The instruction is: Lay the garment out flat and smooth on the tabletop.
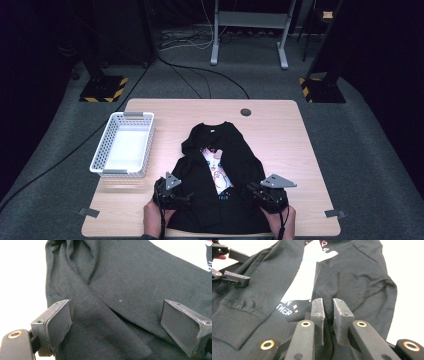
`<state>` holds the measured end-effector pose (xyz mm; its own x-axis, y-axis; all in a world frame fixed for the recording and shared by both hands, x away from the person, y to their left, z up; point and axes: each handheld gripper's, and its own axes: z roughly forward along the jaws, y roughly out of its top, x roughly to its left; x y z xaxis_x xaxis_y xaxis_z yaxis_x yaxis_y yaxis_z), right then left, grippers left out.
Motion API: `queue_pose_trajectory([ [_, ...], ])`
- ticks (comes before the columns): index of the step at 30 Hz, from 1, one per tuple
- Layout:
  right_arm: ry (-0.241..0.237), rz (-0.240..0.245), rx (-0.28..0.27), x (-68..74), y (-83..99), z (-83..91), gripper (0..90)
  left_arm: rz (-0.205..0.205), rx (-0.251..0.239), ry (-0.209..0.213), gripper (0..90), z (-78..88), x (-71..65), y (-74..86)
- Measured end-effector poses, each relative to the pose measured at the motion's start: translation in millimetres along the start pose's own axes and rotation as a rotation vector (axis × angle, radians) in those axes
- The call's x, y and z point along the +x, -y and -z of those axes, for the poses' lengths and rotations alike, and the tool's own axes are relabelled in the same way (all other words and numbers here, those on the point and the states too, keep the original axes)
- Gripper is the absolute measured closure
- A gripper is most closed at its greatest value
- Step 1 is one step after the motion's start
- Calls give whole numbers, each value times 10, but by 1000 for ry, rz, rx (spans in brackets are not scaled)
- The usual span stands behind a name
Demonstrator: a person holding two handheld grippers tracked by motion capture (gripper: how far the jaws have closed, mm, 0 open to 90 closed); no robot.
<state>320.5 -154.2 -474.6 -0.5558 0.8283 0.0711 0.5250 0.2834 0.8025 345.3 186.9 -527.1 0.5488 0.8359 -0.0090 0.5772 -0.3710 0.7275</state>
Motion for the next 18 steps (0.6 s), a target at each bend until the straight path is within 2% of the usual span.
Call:
queue_pose_trajectory([
  [11,53,-57,-31,-229,54,132,797,0,0,0,101,0,2,0],
  [18,85,-104,-27,-396,135,153,797,1,-1,-1,101,0,2,0],
])
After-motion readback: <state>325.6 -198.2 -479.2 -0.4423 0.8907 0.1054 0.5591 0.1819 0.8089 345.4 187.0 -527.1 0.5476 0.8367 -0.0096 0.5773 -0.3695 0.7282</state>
